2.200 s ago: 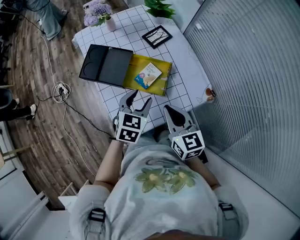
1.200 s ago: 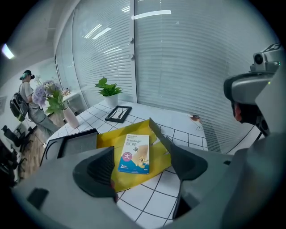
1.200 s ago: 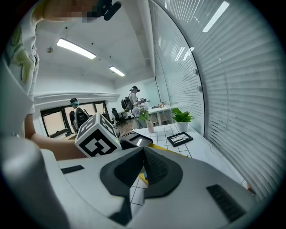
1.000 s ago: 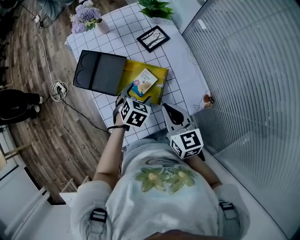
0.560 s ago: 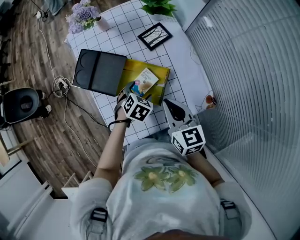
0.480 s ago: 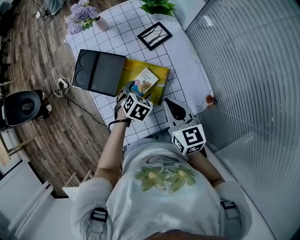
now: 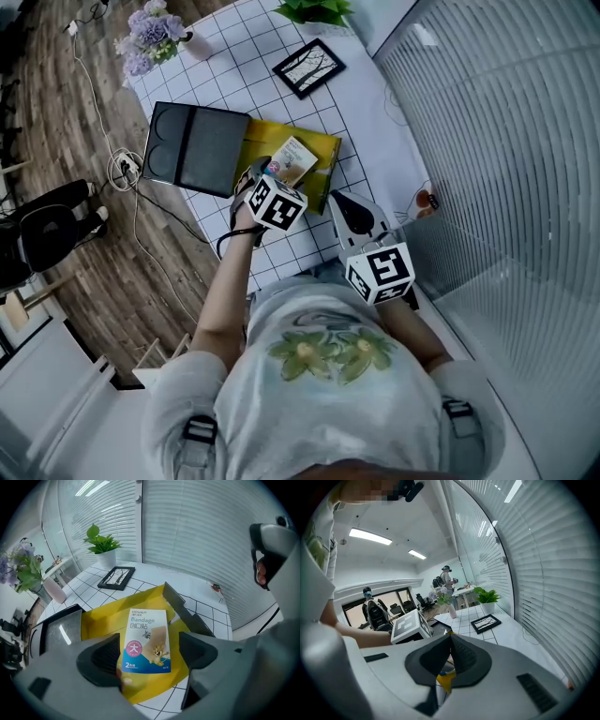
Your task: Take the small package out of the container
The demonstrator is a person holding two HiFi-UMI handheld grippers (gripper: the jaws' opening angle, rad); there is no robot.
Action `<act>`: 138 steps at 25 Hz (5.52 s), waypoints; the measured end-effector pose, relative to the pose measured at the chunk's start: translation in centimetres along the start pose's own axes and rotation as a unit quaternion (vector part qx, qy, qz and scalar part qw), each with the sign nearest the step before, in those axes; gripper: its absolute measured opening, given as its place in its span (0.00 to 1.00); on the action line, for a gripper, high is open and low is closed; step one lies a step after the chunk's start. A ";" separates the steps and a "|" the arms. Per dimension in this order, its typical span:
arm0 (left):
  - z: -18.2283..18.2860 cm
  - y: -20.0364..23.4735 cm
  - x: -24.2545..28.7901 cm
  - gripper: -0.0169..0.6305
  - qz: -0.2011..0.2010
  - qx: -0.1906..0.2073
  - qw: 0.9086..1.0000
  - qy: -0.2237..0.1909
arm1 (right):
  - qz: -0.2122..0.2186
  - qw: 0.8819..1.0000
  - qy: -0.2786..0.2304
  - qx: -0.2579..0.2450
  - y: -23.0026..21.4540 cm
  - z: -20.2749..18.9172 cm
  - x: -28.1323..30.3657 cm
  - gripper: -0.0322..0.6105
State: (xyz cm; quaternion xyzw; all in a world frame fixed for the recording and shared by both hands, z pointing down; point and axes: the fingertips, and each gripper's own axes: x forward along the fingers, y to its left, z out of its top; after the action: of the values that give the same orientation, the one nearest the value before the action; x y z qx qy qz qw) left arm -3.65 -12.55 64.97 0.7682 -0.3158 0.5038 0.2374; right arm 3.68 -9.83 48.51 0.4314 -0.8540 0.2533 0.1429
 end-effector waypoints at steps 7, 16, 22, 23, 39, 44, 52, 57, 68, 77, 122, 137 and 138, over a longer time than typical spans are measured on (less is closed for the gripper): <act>-0.3 0.3 1.6 0.60 -0.015 -0.007 1.000 0.027 | -0.001 1.000 0.000 0.009 -1.2 0.2 0.9 0.06; -0.5 0.4 2.9 0.60 -0.027 -0.013 0.998 0.046 | 0.002 1.000 0.006 0.001 -1.6 0.2 2.1 0.06; -0.8 0.7 3.4 0.60 -0.029 -0.010 0.998 0.055 | 0.006 1.000 0.010 0.002 -1.7 0.4 3.0 0.06; -0.9 0.6 3.5 0.60 -0.029 -0.010 0.998 0.056 | 0.007 1.000 0.010 0.002 -1.7 0.4 3.1 0.06; -1.1 0.6 4.3 0.61 -0.041 -0.006 0.997 0.068 | 0.010 1.000 0.017 0.004 -2.1 0.4 4.7 0.06; -1.2 0.7 4.7 0.63 -0.069 -0.031 0.995 0.059 | 0.012 1.000 0.011 0.003 -1.9 0.9 5.2 0.06; -1.2 0.7 4.6 0.63 -0.062 -0.035 0.995 0.066 | 0.015 1.000 0.005 -0.006 -1.0 1.7 5.0 0.06; -1.3 0.6 4.6 0.63 -0.065 -0.034 0.995 0.069 | 0.008 1.000 0.002 -0.009 -1.1 1.8 4.5 0.06; -1.2 0.6 4.5 0.63 -0.065 -0.037 0.996 0.047 | -0.010 1.000 -0.010 -0.009 -1.6 2.4 3.2 0.06; -1.2 0.6 4.4 0.63 -0.063 -0.036 0.997 0.037 | -0.013 1.000 -0.025 -0.011 -1.2 3.2 2.2 0.06; 1.2 0.6 -0.4 0.63 -0.027 -0.035 0.999 -0.015 | -0.038 0.997 -0.057 -0.029 -1.8 4.4 -1.5 0.06; 2.8 -0.2 -3.8 0.63 -0.015 -0.030 0.998 -0.046 | -0.037 0.997 -0.063 -0.034 -1.2 4.4 -2.3 0.06; 2.8 -0.2 -4.0 0.63 -0.013 -0.030 0.998 -0.047 | -0.036 0.997 -0.063 -0.035 -1.2 4.4 -2.4 0.06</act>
State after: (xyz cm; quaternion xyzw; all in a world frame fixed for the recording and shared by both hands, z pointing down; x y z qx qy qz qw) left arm -2.92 -13.31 60.19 0.7877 -0.3312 0.4543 0.2519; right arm 5.91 -11.27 44.15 0.4718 -0.8535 0.1903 0.1124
